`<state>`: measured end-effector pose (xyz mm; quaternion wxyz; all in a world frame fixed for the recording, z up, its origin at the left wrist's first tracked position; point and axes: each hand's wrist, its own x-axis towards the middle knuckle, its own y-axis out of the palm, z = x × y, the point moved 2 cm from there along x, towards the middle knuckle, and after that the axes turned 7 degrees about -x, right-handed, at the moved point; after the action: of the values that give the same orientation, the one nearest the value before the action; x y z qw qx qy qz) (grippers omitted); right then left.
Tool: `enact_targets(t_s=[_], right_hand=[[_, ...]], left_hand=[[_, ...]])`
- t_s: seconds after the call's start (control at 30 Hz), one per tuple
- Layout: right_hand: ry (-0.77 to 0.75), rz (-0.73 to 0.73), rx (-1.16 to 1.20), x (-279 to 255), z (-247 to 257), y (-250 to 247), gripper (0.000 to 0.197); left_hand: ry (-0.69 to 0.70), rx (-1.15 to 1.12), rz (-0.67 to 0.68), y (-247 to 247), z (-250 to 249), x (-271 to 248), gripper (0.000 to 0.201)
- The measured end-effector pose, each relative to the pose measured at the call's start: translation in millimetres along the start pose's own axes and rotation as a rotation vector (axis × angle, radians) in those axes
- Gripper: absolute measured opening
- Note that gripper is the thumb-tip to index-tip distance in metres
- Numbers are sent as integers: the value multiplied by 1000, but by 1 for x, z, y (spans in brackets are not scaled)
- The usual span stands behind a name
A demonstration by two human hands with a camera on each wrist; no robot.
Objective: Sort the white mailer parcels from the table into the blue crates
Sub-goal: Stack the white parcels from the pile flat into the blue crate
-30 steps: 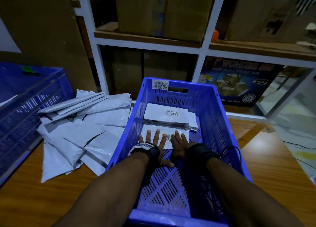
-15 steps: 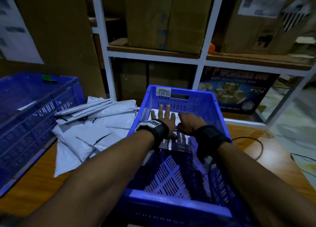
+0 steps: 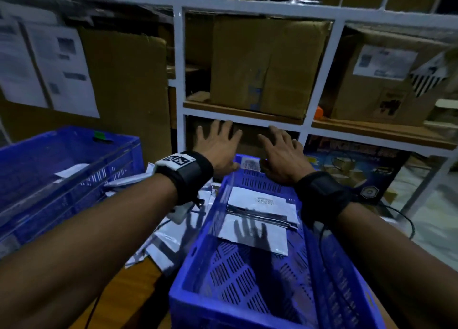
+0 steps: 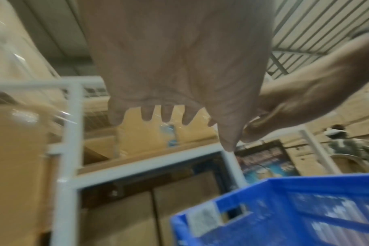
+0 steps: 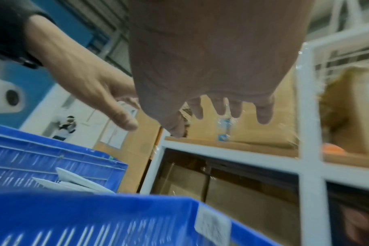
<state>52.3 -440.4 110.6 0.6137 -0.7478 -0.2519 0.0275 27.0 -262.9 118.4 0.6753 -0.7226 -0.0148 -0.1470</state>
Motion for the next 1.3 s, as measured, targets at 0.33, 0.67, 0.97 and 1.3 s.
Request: enact_targets(t_s=[0.33, 0.67, 0.97, 1.3], right_hand=[[-162, -372, -87, 77, 111, -47, 27], [-167, -86, -102, 136, 237, 10, 45], [-208, 87, -124, 138, 295, 111, 35], [-172, 124, -60, 178, 327, 145, 58]], left_hand=[[69, -66, -195, -15, 149, -14, 75], [95, 11, 25, 48, 265, -13, 83], [19, 81, 252, 123, 311, -20, 81], [1, 4, 266, 132, 304, -22, 70]])
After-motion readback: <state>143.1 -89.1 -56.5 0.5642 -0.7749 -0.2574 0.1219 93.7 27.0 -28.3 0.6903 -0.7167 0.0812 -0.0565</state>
